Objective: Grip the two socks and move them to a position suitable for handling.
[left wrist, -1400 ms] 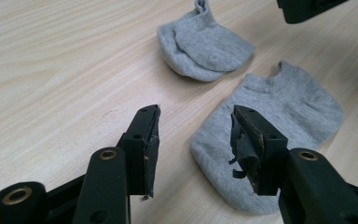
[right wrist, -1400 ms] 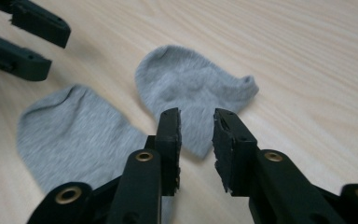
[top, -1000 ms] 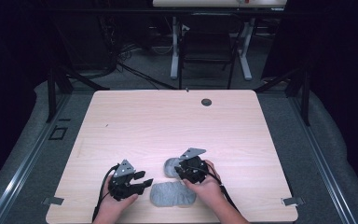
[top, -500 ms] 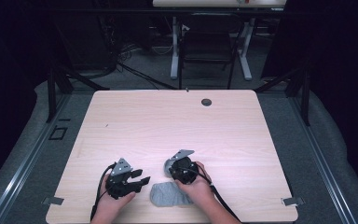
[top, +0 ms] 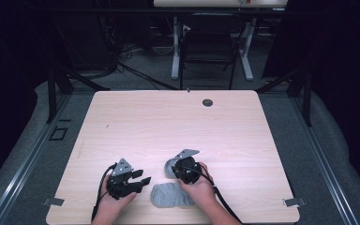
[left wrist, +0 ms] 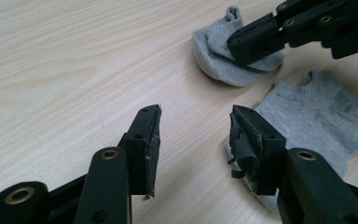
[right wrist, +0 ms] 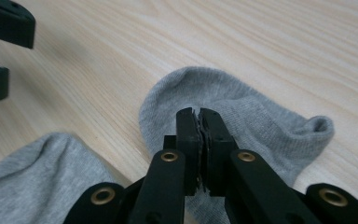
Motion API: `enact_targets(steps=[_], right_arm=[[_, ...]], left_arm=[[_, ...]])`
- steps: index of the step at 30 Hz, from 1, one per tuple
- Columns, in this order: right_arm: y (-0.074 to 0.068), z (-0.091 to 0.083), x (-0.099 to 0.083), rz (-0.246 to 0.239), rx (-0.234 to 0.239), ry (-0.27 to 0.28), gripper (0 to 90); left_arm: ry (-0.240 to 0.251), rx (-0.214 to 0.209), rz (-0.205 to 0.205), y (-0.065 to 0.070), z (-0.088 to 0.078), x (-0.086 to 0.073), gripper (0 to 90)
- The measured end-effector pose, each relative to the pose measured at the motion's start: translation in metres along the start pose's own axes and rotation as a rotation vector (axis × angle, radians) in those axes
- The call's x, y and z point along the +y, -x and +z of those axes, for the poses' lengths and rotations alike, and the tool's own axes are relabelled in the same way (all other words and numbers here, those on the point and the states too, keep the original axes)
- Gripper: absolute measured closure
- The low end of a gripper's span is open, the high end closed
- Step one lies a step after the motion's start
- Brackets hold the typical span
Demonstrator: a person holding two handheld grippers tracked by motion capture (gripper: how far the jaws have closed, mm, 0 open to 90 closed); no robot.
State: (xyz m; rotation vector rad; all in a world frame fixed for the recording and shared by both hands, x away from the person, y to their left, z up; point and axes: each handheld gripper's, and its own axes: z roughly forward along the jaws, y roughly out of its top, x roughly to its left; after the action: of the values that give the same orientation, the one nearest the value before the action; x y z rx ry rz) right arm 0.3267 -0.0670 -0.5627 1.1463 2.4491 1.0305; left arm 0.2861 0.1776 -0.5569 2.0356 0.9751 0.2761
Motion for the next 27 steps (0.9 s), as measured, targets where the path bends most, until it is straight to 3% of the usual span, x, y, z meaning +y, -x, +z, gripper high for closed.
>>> enact_targets(steps=[10, 20, 22, 27], right_arm=[[0.007, -0.028, 0.002, 0.024, 0.011, 0.095, 87.3], [0.017, -0.039, -0.003, -0.015, 0.019, 0.109, 87.2], [0.018, -0.039, -0.004, -0.008, 0.022, 0.119, 87.2], [0.019, -0.039, -0.006, -0.003, 0.026, 0.12, 87.2]], left_arm=[[0.004, -0.01, 0.02, 0.006, 0.009, 0.009, 56.4], [0.013, -0.007, 0.025, 0.006, 0.031, 0.032, 60.8], [0.012, -0.014, 0.006, 0.006, 0.037, 0.035, 61.4], [0.004, -0.013, 0.014, 0.007, 0.049, 0.043, 63.1]])
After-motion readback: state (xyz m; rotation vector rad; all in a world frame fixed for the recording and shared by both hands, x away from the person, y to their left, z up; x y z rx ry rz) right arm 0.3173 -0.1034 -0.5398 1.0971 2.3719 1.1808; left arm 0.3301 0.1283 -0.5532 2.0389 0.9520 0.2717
